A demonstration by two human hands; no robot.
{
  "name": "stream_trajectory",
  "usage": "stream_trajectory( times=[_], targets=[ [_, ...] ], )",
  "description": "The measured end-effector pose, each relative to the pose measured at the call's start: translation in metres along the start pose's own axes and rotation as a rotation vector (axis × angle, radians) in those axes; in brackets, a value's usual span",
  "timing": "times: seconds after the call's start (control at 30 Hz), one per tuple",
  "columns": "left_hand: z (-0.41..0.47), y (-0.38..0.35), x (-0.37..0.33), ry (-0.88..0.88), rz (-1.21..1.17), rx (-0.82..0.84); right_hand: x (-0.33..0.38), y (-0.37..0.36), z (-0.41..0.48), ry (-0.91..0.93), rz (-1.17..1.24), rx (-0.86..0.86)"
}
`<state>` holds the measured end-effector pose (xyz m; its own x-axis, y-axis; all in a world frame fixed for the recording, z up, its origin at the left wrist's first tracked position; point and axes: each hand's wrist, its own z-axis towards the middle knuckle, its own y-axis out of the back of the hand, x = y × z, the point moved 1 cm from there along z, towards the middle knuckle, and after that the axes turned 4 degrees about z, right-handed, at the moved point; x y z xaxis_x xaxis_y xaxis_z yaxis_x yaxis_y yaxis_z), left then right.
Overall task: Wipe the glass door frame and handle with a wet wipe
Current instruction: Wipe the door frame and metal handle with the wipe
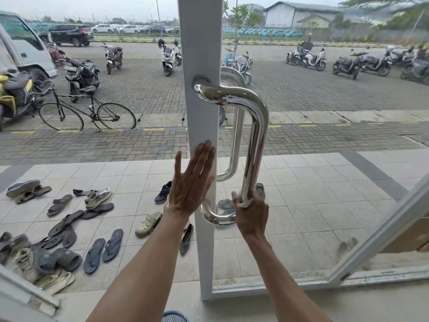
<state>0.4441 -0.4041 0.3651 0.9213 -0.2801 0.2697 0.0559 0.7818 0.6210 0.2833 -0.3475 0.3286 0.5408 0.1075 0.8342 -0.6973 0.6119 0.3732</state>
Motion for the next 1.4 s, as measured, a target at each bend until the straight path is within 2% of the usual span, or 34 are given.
stream_trajectory(
  times=[0.13, 0.3, 0.43, 0.67, 0.87, 1.03, 1.13, 1.27, 1.4],
  targets=[
    [0.000, -0.001, 0.002, -0.014, 0.001, 0.015, 0.062, 0.018, 0.033, 0.064, 0.027, -0.138],
    [0.006, 0.004, -0.001, -0.007, -0.038, 0.008, 0.153, 0.055, 0.084, 0.225, -0.054, -0.294],
    [0.010, 0.009, -0.004, 0.051, -0.042, 0.021, 0.171, 0.055, 0.089, 0.263, -0.097, -0.357],
    [0.033, 0.025, 0.000, 0.054, -0.059, 0.019, 0.169, 0.063, 0.081, 0.135, -0.174, -0.237],
    [0.036, 0.027, 0.004, 0.029, -0.029, 0.043, 0.232, 0.065, 0.087, 0.423, -0.589, -0.138],
    [0.038, 0.024, -0.001, 0.036, -0.024, 0.175, 0.265, 0.033, 0.082, 0.482, -0.759, -0.057],
    [0.040, 0.030, -0.002, 0.042, -0.043, 0.218, 0.282, 0.008, 0.090, 0.441, -0.841, -0.018],
    [0.040, 0.035, 0.009, 0.017, -0.066, 0.108, 0.292, -0.005, 0.095, 0.295, -0.970, -0.004],
    [0.037, 0.035, 0.008, 0.027, -0.125, 0.082, 0.286, 0.005, 0.087, 0.293, -0.916, 0.030]
  ],
)
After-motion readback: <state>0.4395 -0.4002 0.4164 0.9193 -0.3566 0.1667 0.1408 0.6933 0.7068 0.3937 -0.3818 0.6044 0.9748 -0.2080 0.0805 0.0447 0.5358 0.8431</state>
